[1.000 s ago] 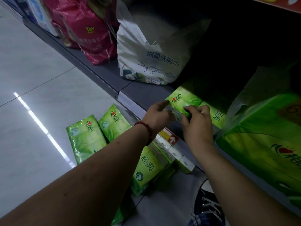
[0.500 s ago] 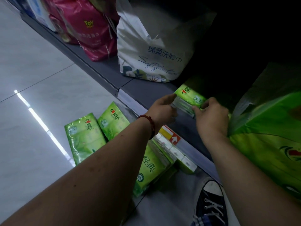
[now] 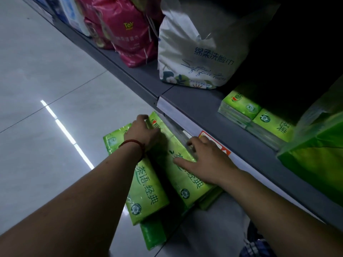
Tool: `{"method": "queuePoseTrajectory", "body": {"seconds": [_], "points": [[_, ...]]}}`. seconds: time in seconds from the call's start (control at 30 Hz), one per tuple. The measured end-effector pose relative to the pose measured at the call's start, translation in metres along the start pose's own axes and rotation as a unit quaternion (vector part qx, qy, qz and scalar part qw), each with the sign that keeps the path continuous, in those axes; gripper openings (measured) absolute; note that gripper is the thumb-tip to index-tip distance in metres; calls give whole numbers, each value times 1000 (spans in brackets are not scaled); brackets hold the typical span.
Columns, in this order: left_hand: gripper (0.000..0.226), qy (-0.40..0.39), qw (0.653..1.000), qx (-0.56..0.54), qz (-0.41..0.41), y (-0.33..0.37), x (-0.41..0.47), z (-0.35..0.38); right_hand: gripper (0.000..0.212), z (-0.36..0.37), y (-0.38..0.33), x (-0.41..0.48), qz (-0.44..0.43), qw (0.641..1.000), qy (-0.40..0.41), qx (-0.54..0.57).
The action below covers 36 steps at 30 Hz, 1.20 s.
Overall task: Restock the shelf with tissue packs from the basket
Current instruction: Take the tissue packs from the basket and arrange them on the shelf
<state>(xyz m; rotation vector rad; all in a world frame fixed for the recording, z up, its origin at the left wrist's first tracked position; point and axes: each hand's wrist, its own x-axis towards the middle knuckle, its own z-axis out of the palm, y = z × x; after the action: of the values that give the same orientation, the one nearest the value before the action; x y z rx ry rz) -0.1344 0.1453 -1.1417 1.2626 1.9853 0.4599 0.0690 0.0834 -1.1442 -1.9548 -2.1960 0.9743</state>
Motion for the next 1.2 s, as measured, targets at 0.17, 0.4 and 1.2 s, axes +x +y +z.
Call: {"method": "queuePoseTrajectory", "body": {"seconds": [0.17, 0.4, 1.2], "points": [[63, -4, 1000, 16, -8, -6, 3, 3, 84, 8, -11, -1, 16, 996, -6, -91], [84, 29, 990, -137, 35, -9, 2, -4, 85, 7, 0, 3, 70, 984, 58, 154], [85, -90, 914, -356, 172, 73, -253, -229, 67, -230, -127, -214, -131, 977, 113, 122]]}}
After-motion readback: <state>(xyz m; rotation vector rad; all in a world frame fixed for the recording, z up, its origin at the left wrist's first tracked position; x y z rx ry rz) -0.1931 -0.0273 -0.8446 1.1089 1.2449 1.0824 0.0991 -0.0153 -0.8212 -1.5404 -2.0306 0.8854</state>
